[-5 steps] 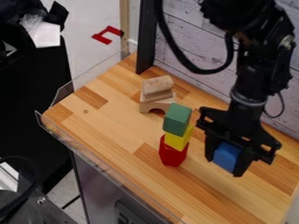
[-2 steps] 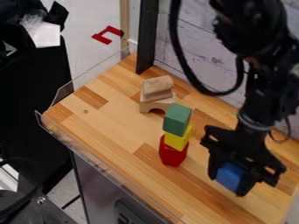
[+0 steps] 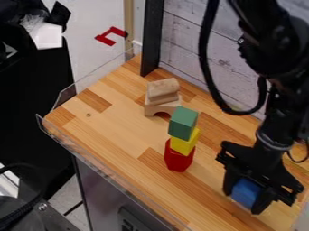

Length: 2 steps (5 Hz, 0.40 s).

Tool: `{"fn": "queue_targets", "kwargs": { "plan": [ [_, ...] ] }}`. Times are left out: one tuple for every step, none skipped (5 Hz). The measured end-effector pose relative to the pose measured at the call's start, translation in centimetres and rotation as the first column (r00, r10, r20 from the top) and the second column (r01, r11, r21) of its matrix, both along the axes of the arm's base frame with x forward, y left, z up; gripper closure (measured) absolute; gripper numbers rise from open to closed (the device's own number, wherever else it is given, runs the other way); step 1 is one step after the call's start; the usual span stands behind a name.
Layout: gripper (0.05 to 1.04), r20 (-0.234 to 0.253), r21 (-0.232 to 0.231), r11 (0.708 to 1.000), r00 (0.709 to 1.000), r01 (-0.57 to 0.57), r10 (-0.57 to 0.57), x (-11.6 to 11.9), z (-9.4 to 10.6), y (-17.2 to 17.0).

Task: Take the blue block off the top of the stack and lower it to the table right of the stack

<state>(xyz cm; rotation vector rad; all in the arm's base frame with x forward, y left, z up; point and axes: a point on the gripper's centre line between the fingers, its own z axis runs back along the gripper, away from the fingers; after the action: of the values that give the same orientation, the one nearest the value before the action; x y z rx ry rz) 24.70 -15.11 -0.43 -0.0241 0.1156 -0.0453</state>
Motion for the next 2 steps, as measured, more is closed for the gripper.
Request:
{"fn": "queue_targets", "kwargs": {
  "plan": [
    [0.493,-0.003,-0.017,0.999,0.999,-0.039,0.039,0.2,-0.1,0.3],
    [0.493,-0.015,-0.017,0.997,0.997,-0.077,0.077,0.3,-0.4,1.6]
  ]
}}
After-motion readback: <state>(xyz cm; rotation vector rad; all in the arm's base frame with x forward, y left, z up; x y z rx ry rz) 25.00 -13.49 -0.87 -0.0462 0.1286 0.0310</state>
